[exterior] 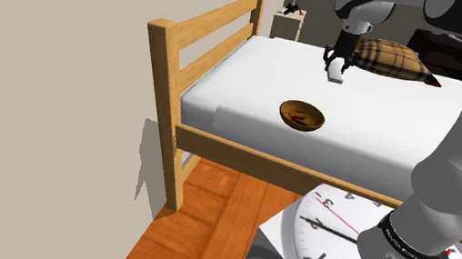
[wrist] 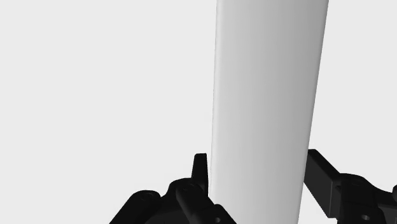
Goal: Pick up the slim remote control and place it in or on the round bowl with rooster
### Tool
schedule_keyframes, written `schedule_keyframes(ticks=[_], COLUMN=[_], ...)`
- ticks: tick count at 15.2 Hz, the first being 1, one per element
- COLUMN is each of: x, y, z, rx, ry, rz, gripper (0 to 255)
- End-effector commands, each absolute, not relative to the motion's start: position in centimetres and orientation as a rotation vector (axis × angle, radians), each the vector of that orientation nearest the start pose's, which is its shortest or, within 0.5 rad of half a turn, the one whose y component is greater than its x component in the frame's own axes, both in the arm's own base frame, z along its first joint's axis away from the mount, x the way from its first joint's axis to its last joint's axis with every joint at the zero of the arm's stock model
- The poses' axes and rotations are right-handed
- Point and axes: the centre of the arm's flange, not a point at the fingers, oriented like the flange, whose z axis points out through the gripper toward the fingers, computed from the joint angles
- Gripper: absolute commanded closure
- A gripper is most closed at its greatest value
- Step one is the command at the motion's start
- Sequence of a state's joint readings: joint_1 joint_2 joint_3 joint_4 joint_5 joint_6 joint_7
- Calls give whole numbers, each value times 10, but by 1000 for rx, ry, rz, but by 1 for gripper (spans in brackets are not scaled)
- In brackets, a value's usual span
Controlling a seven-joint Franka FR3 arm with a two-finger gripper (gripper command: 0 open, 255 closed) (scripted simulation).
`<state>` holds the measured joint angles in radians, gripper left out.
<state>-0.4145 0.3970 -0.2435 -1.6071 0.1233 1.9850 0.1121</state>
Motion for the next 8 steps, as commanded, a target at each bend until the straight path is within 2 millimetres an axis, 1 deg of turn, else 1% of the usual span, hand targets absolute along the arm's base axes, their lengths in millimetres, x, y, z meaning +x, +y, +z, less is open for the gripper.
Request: schedule_keyframes(ticks=[1,8], x=[544,544], y=[-386,-386], z=[415,452], rx=[-2874,-2874], ry=[1219,1219], rz=[2,2], gripper=[255,255])
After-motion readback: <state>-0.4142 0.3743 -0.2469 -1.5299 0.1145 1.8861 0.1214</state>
